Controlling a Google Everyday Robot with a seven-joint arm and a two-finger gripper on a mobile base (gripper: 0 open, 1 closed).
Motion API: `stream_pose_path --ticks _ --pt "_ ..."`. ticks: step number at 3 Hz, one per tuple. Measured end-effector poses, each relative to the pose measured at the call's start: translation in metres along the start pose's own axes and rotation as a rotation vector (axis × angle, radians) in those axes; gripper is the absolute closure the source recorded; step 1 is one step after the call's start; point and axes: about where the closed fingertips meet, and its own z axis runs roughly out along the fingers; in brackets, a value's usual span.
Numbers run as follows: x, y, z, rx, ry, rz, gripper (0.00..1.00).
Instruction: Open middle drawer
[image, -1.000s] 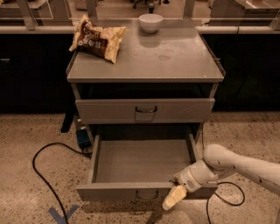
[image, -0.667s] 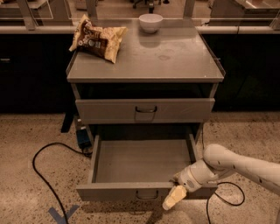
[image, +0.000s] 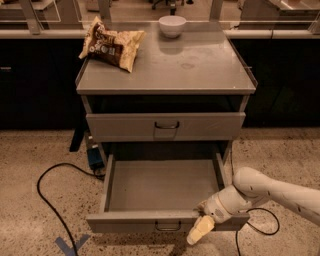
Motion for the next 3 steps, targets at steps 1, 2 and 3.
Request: stream_pose_path --ticks 1,2,3 --pt "0.007 0.012 0.0 -0.034 -0.009 0.003 0.0" --pt "0.021 0.033 -0.004 -0.091 -0.02 0.003 0.0" --pt "0.021 0.033 -0.004 -0.091 -0.02 0.003 0.0"
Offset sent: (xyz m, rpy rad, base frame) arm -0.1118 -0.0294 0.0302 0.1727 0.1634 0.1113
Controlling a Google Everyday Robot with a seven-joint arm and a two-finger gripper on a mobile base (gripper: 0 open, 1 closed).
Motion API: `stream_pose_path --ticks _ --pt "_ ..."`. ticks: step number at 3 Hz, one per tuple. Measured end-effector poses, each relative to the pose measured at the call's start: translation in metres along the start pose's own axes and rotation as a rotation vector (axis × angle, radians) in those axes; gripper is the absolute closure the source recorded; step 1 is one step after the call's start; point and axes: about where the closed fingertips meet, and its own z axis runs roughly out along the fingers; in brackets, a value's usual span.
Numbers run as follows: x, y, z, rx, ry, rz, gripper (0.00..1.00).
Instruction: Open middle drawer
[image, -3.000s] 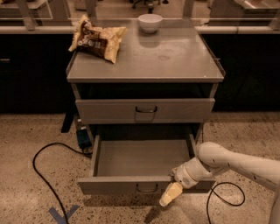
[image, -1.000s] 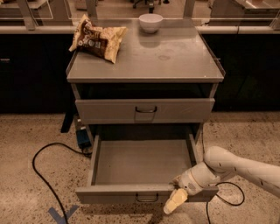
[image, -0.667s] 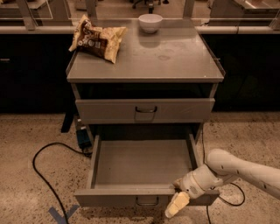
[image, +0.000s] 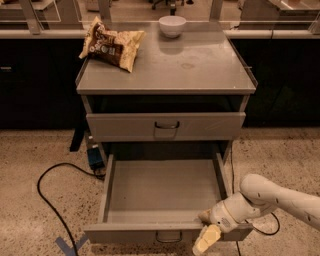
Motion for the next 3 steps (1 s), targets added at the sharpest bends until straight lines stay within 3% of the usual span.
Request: stream_pose_path --ticks 2,3 --pt "0.0101 0.0208 0.0111 -0.071 0.018 -0.047 0.0" --pt "0.0095 0.0215 0.0102 -0.071 0.018 -0.047 0.0"
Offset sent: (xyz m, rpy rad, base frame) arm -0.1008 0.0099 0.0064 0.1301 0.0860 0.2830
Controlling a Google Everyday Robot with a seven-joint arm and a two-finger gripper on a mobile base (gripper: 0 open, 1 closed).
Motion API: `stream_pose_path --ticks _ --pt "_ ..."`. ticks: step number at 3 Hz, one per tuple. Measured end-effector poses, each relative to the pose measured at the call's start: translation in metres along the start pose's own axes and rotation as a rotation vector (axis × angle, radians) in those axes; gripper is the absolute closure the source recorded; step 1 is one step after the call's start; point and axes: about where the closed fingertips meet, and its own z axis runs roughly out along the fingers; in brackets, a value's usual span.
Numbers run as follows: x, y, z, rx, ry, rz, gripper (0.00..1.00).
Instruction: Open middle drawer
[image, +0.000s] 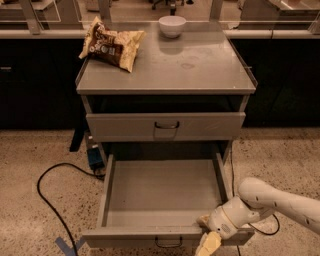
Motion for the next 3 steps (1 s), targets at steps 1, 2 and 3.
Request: stream_pose_path --ticks 1,2,3 --pt "0.0088 0.0128 0.0025 -0.047 0.003 -0.007 0.0" --pt "0.0053 0.0098 0.0008 -0.049 0.004 -0.01 0.0" --pt "0.0053 0.0098 0.0008 -0.049 0.004 -0.01 0.0"
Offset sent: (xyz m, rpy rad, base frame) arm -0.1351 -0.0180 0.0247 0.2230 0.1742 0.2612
